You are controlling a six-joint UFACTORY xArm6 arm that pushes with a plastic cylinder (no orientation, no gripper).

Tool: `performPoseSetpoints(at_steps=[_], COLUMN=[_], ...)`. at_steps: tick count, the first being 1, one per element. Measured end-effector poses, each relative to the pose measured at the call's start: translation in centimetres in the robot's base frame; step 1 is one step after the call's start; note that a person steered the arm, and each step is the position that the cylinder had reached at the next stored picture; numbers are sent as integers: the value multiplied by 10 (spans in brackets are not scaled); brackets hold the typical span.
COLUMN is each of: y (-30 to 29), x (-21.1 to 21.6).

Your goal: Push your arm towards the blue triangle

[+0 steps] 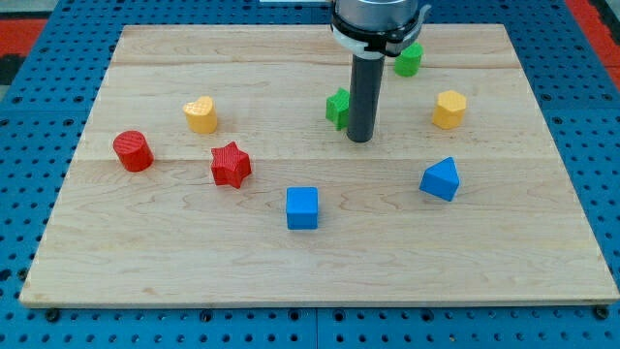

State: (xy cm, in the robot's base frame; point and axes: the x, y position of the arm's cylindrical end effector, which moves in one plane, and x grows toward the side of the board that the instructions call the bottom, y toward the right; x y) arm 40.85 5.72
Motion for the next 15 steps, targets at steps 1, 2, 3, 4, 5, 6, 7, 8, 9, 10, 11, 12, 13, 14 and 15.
performPoseSetpoints(at_steps=[1,2,3,4,5,6,7,8,9,10,11,12,13,14,15], y=[10,16,33,35,32,26,26,23,22,28,58,55,54,-10,-13], x=[0,2,4,4,4,4,5,5,0,0,0,0,0,10,10])
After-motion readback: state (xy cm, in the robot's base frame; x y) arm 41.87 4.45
